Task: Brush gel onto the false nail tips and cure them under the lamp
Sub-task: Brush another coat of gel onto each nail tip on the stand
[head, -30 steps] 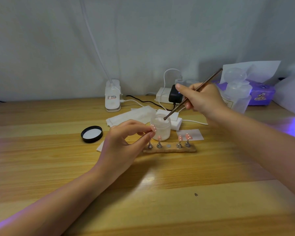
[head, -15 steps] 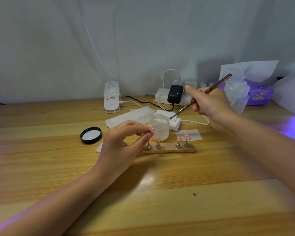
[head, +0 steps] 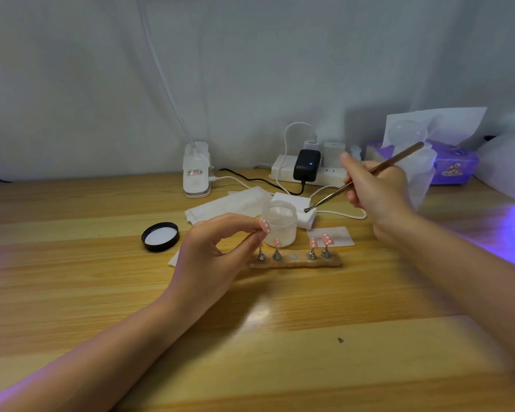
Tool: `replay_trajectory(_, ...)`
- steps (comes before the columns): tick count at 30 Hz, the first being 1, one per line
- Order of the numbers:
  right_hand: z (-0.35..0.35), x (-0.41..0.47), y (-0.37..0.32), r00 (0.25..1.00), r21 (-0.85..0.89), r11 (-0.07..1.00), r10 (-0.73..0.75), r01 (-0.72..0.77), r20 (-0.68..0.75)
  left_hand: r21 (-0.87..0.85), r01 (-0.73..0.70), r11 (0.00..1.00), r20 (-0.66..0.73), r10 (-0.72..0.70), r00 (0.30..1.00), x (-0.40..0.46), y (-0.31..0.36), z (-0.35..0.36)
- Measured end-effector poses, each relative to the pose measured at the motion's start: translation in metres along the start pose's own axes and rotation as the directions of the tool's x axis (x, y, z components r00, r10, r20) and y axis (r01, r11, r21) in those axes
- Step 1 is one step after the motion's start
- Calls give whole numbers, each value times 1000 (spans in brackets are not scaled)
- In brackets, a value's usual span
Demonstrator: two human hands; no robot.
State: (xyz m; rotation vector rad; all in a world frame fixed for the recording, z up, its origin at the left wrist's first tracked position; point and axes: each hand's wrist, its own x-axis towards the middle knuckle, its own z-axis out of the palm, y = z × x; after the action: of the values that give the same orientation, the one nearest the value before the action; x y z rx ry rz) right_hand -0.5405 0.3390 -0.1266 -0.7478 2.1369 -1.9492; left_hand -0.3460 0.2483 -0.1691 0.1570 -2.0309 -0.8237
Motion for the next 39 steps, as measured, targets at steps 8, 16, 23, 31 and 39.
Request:
replay_trajectory(8,-6,-65,14,734,194,738,-671,646,106,21,-23,999,20,23,1000,0,-2,1)
replay_trajectory(16,4,-76,26,522,-30,526,-833,850,185,48,11,999,12,-12,1000,0,1,2)
replay_trajectory(23,5,-78,28,556,-16,563,-810,826,185,54,38,998,8,-39,999,-1,2,1)
replay_trajectory(31,3,-82,25,660,93,675,-736,731,150,62,51,997,35,-53,998,0,5,1)
replay_trajectory(39,0,-82,27,705,115,726,-687,678,176,62,67,996,36,-69,997,-1,5,1)
